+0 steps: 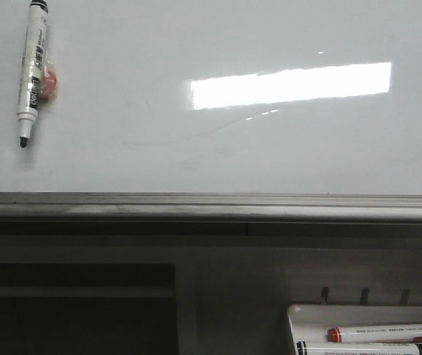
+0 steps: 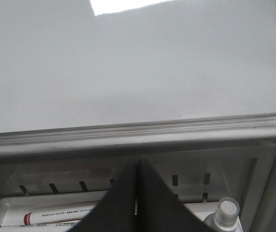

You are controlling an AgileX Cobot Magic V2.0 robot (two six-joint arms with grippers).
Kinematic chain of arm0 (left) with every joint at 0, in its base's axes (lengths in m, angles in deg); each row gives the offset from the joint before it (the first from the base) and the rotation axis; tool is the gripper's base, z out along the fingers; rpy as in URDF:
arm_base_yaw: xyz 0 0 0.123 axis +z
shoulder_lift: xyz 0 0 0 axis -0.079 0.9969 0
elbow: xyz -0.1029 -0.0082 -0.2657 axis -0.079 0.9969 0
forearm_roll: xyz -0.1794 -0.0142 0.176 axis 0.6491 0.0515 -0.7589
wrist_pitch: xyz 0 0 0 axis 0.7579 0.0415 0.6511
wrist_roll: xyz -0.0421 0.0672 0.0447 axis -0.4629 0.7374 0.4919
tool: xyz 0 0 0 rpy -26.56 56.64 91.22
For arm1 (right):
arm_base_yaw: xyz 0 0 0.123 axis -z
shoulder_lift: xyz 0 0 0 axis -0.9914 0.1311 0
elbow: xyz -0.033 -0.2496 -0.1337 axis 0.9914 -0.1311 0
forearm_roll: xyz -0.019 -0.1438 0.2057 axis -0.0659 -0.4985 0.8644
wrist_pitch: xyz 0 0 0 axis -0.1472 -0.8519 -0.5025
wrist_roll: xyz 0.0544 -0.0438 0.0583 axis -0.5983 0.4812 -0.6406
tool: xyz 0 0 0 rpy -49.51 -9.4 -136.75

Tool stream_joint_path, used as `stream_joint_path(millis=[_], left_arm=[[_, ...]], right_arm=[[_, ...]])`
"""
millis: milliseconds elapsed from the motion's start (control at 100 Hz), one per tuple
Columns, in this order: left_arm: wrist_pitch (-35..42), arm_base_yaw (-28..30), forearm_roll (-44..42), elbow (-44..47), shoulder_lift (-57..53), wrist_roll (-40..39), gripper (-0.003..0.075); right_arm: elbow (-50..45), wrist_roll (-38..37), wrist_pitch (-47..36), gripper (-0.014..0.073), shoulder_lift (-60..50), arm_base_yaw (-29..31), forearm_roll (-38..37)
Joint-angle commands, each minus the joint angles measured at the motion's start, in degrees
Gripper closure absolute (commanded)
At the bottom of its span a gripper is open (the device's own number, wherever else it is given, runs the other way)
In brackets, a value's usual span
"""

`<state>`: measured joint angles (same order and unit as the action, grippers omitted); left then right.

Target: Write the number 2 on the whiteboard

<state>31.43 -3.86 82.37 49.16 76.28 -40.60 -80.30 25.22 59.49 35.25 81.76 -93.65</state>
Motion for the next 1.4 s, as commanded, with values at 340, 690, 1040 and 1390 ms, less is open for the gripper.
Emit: stream_joint_path(millis=[340,690,1040,1390], left_arm=[[3.31,-0.44,-0.06,0.56,-1.54,-0.64,0.0741],[9.71,-0.44,0.12,0.56,-1.54,-0.64,0.0741],[23.39,-0.44,0.02,0.56,-1.54,-0.64,0.0741],[23.85,-0.44,6.25,0.56,-1.54,-2.15,0.0741]], right_arm=[[-1.33,0.25,-0.87,0.0664,-1.24,0.41,-0.64],[-1.33,0.25,-0.87,0.0664,-1.24,0.41,-0.64],[-1.33,0.25,-32.98,0.0664,-1.24,0.41,0.26],[-1.33,0.12,-36.54,0.0664,-1.24,0.41,0.26]])
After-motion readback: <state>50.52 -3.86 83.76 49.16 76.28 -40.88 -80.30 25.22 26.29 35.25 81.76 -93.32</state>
